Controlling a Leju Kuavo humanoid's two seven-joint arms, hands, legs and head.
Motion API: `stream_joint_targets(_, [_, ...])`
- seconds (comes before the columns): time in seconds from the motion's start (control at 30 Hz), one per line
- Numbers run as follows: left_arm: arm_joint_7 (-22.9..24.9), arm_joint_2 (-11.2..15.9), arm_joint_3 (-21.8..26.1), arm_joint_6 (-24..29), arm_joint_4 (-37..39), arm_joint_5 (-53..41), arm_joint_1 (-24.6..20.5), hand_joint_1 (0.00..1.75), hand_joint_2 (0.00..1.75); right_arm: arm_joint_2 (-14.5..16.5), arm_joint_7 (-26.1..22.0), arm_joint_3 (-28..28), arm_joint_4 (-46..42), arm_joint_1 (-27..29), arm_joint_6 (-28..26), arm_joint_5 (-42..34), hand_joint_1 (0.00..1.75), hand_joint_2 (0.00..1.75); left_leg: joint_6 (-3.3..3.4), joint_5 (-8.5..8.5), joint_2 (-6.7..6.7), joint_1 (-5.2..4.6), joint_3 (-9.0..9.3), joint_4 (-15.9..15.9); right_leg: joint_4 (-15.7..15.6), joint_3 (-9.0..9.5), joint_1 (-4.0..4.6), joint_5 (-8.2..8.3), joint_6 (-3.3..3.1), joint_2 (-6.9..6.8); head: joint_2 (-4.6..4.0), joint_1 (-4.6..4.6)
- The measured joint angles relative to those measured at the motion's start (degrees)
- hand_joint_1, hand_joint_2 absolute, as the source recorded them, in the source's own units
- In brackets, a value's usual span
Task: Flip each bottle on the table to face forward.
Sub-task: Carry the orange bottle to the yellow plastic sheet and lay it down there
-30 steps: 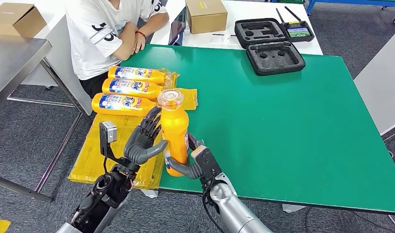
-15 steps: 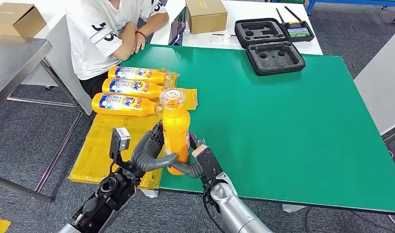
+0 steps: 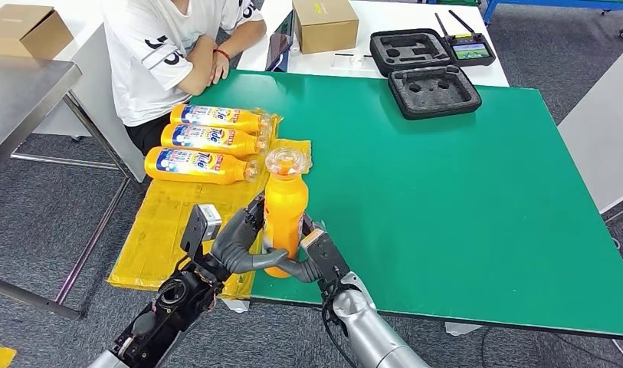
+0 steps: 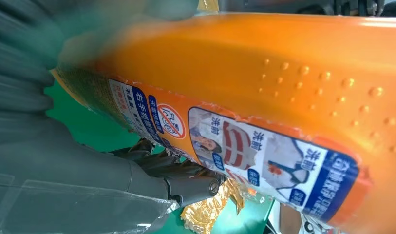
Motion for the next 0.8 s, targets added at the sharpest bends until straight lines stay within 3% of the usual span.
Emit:
stream_joint_targets(0.3, [1.23, 0.0, -0.09, 0.23, 1.24, 1.93, -0.6, 0.0, 1.75, 0.42, 0.87, 0.39, 0.77, -0.43, -0.13, 2.16, 1.75, 1.75, 0.0, 0.0, 0.0, 0.0, 0.0, 0.0, 0.0, 0.0, 0.0, 0.0, 0.0, 0.0, 0.0, 0.0])
stream_joint_targets(0.8, [2.45, -1.52, 1.78, 3.99, 8.48, 14.53, -3.23, 0.0, 1.75, 1.79, 2.4, 4.68, 3.56, -1.31, -1.02, 5.56, 1.75, 1.75, 0.0, 0.0, 0.0, 0.0, 0.0, 0.0, 0.0, 0.0, -0.01, 0.0, 0.0, 0.0, 0.0, 0.02])
